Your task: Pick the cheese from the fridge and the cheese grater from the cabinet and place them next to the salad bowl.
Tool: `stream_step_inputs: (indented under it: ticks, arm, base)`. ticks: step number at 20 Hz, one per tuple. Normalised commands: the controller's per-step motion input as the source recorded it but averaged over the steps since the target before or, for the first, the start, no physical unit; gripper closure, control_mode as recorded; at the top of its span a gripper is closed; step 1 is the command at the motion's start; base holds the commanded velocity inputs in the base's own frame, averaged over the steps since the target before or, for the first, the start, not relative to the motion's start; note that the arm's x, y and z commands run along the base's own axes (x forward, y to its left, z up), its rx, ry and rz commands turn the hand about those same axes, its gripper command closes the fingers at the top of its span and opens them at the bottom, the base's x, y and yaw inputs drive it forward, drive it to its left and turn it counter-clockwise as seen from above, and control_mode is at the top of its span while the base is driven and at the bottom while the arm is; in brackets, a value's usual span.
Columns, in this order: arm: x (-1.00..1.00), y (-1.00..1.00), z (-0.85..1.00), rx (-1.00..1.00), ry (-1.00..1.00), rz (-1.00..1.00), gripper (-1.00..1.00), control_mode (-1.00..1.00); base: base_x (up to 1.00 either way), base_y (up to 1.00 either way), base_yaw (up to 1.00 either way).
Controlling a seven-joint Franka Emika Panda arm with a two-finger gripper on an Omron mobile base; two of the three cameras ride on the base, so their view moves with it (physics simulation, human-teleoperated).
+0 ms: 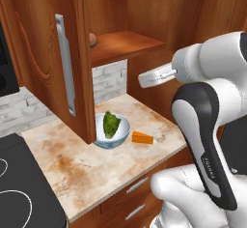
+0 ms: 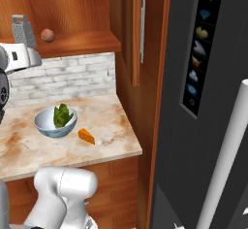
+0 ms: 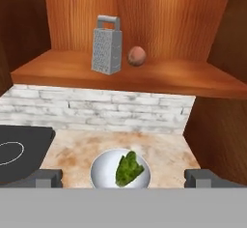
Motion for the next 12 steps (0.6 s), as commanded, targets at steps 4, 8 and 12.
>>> stream_step_inputs:
  ticks: [4, 8, 12]
  arm:
    - [0.00, 0.38, 0.42, -0.01, 0.03, 0.20, -1.00, -1.00]
    - [0.07, 0.03, 0.01, 0.00, 0.00, 0.19, -1.00, -1.00]
    - [0.44, 0.01, -0.09, 0.00, -0.08, 0.13, -1.00, -1.00]
  base:
    - [0.00, 0.00, 0.00]
    - [0.00, 0.00, 0.00]
    - [0.00, 0.00, 0.00]
